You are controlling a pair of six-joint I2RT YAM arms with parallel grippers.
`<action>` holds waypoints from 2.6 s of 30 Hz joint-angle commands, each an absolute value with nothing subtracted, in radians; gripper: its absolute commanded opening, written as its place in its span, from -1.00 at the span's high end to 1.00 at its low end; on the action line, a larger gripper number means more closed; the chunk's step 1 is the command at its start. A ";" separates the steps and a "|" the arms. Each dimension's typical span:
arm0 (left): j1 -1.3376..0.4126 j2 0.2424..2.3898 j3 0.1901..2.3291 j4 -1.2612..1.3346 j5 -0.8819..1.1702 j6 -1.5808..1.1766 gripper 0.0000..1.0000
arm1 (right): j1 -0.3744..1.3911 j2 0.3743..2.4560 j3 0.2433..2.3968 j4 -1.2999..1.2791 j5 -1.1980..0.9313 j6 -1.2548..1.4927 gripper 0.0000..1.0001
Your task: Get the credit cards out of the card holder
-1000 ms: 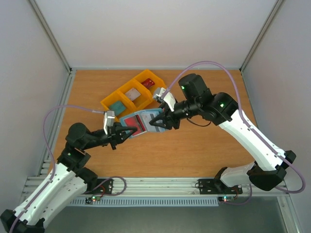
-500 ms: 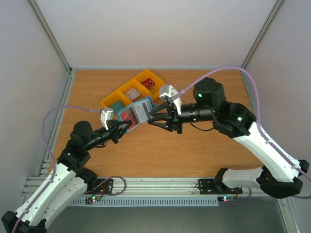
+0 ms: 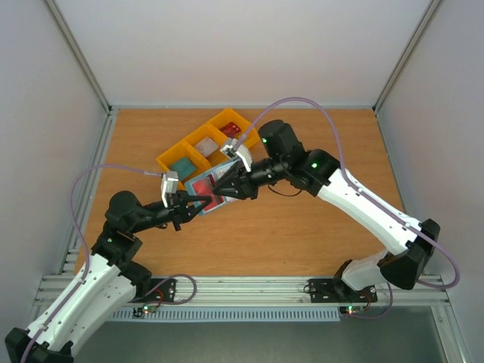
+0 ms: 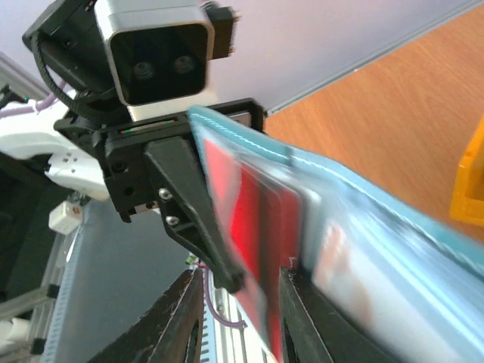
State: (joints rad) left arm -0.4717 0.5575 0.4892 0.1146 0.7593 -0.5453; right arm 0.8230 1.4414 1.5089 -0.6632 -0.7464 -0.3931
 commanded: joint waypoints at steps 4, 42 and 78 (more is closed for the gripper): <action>-0.483 0.537 0.482 0.320 0.909 -0.543 0.99 | 0.754 1.405 1.438 -0.605 -0.831 -0.357 0.32; -0.491 0.542 0.491 0.282 0.859 -0.574 0.87 | 0.656 1.338 1.430 -0.734 -0.910 -0.453 0.97; -0.522 1.147 0.324 0.043 0.477 -0.898 0.99 | 0.558 1.204 1.351 -0.864 -0.774 -0.477 0.98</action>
State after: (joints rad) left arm -0.5102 1.0645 0.3595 -0.0235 0.5262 -0.8692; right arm 0.5598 1.1984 1.3788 -0.8616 -0.7738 -0.4545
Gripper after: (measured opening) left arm 0.057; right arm 0.020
